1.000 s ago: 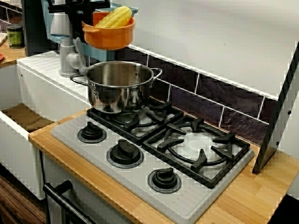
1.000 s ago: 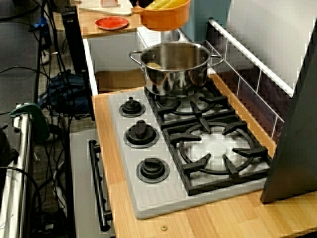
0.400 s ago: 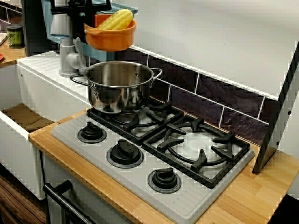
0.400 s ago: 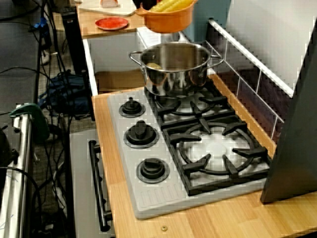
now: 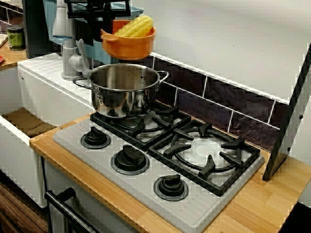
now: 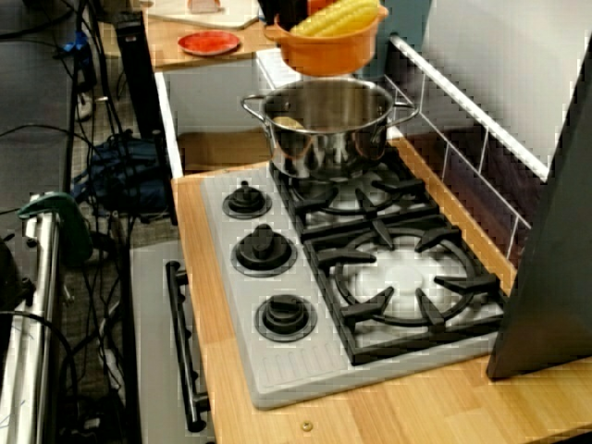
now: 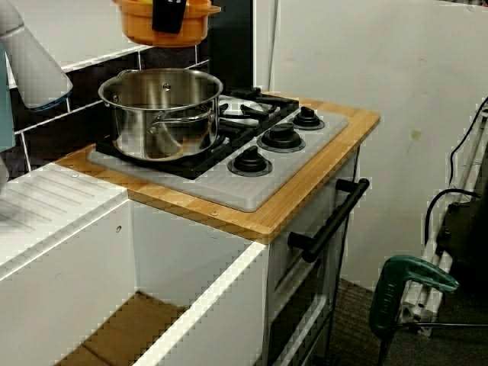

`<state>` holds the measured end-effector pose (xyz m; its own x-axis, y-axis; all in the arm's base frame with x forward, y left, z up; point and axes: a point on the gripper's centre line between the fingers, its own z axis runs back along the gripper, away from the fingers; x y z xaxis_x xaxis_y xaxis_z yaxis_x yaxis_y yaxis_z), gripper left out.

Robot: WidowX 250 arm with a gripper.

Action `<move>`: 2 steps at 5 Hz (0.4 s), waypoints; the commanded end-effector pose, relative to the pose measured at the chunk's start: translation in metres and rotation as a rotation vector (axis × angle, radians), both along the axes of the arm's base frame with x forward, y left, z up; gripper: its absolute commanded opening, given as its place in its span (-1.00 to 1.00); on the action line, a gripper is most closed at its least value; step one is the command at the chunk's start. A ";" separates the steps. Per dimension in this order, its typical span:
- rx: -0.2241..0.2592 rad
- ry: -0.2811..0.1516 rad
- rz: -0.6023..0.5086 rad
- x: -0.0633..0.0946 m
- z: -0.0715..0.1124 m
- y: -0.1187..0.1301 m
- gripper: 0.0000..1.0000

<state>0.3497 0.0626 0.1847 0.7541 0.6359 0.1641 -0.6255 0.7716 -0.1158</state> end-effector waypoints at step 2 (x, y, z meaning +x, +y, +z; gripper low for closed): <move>0.043 -0.048 -0.109 0.002 0.013 -0.044 -1.00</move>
